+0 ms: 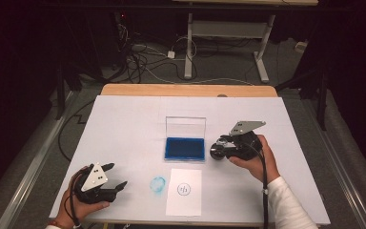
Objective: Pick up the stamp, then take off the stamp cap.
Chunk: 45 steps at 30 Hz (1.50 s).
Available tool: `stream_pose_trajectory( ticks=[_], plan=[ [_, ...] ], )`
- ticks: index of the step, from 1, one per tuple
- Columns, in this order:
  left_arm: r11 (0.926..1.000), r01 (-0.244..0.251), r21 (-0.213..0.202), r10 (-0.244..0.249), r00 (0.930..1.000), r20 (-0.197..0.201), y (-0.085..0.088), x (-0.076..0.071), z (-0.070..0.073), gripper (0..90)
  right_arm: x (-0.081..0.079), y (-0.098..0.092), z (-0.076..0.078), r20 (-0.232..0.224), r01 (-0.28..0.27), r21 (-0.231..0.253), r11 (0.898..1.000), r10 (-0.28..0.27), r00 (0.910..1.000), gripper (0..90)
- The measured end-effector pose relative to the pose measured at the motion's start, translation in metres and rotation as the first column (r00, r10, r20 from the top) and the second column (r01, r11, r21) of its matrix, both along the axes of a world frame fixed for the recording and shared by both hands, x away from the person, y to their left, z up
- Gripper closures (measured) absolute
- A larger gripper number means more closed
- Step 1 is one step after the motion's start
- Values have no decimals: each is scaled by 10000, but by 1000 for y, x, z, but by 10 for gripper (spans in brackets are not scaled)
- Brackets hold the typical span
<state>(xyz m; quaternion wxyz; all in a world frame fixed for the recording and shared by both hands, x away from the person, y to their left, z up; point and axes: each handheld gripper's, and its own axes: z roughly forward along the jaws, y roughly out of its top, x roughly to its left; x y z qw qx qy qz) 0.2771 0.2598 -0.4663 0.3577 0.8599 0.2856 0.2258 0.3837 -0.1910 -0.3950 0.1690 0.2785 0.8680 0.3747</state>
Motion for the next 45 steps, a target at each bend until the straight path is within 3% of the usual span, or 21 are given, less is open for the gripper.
stream_pose_trajectory(
  ticks=[6,12,22,38,42,45],
  plan=[
    [9999,-60,-140,61,9999,83,-1,0,2,241,-5,2,4,68,-177,169,9997,176,9998,567],
    [10000,-38,15,38,9998,174,-4,-3,1,241,-10,12,9,218,-488,180,9986,484,9986,567],
    [9994,-334,-118,334,9994,42,0,-4,1,241,-13,26,14,318,-1035,329,9941,1024,9942,567],
    [9963,-840,-164,841,9964,86,14,-16,0,241,-15,56,14,348,-1833,288,9826,1823,9826,567],
    [9958,-909,74,907,9957,204,13,-23,1,241,-14,64,13,271,-2107,291,9771,2100,9773,567],
    [9959,-901,-115,903,9958,137,13,-25,1,241,-14,70,13,273,-2230,252,9745,2224,9746,567]
  ],
)
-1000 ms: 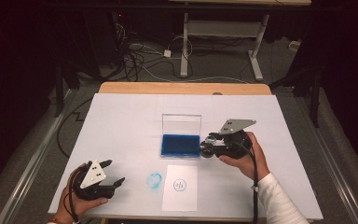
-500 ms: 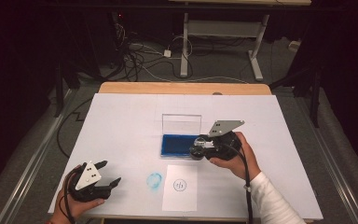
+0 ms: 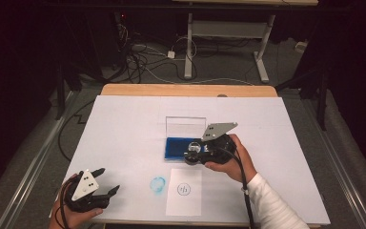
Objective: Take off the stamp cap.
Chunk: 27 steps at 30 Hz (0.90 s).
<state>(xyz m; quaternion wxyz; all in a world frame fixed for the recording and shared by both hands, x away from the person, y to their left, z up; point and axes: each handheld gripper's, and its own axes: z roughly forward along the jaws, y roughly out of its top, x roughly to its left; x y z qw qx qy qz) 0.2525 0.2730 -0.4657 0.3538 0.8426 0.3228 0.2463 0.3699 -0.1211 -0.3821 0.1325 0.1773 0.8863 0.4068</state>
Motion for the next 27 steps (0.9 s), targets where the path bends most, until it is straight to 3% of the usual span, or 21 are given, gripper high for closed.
stream_pose_trajectory(
  ticks=[4,8,18,24,27],
  plan=[
    [9998,14,202,-10,9997,-228,2,1,-6,241,-2,7,4,87,-155,102,9998,154,9998,567],
    [10000,-3,38,4,9999,-147,4,2,-4,241,-4,11,3,144,-308,55,9995,307,9994,567],
    [9983,464,360,-455,9987,-239,-9,10,-5,241,-8,8,0,236,-297,53,9995,295,9993,567],
    [9981,611,-75,-612,9980,-165,-15,17,-2,241,-15,12,2,349,-335,102,9994,332,9988,567],
    [9979,515,-403,-511,9986,117,-18,21,2,241,-17,14,3,409,-404,158,9991,397,9984,567]
  ],
)
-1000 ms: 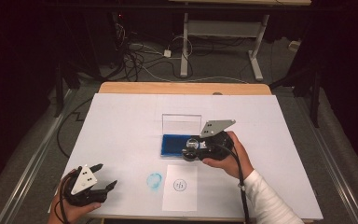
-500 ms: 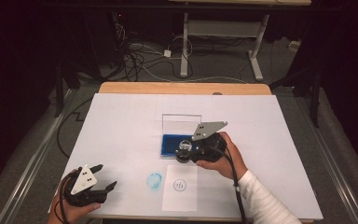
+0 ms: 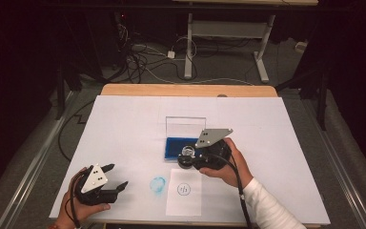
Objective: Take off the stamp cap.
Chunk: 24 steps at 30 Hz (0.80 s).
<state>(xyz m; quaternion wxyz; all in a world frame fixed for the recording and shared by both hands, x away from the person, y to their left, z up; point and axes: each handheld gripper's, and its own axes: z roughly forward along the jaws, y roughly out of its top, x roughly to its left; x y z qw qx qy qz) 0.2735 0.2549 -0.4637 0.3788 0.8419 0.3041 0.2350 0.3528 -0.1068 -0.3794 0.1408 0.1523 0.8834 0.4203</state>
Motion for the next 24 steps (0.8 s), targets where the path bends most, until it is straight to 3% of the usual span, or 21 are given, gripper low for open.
stream_pose_trajectory(
  ticks=[3,15,19,24],
  plan=[
    [9997,-6,-251,12,9997,239,-4,2,4,241,-2,4,3,35,-37,109,9999,37,10000,567],
    [9954,799,-526,-796,9968,77,-37,28,11,281,0,10,5,-11,169,357,9992,-168,9999,567],
    [9923,1201,-312,-1206,9926,-165,-50,37,12,280,2,11,6,-92,234,512,9984,-230,9997,566],
    [9844,1669,-551,-1681,9856,-168,-67,44,16,280,1,10,8,-41,379,648,9972,-378,9993,567]
  ],
)
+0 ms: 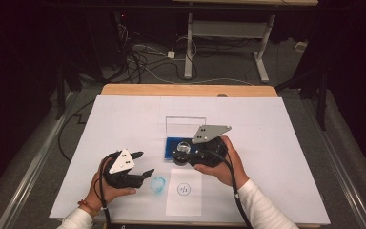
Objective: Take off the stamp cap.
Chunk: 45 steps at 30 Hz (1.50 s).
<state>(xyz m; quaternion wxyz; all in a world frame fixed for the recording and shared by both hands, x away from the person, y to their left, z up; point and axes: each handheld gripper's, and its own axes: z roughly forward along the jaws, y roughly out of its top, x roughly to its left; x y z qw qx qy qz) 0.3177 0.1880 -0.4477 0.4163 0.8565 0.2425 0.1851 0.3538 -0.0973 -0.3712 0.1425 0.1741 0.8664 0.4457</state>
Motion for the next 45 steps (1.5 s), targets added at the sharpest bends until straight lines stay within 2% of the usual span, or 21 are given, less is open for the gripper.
stream_pose_trajectory(
  ticks=[3,8,14,17,18,19,24,32,37,45],
  plan=[
    [9997,123,-203,-123,9999,-9,-10,3,1,278,0,-1,2,-4,124,193,9997,-124,9999,567],
    [9990,336,-287,-336,9994,15,-24,7,3,266,-2,3,4,-19,122,337,9994,-122,9999,566],
    [9969,695,-362,-690,9975,138,-42,6,5,266,-3,6,0,-73,106,307,9995,-104,9999,567],
    [9954,851,-433,-840,9961,269,-49,3,6,266,-5,8,-4,-131,164,421,9990,-159,9998,567],
    [9934,1053,-459,-1032,9936,460,-51,4,6,266,-5,9,-5,-138,173,433,9989,-168,9998,567],
    [9943,943,-496,-927,9951,346,-53,0,7,266,-5,10,-7,-169,175,437,9989,-168,9997,567],
    [9942,934,-532,-921,9954,267,-55,-1,7,266,-7,14,-11,-243,76,414,9991,-66,9997,567],
    [9947,957,-379,-952,9953,146,-54,0,4,296,-10,19,-13,-341,-177,508,9986,195,9992,567],
    [9937,1124,-7,-1123,9934,244,-57,-1,2,334,-11,20,-15,-504,-329,577,9978,358,9981,567],
    [9935,1100,290,-1112,9928,438,-60,-3,1,354,-11,18,-16,-565,-399,564,9976,431,9975,567]
  ],
)
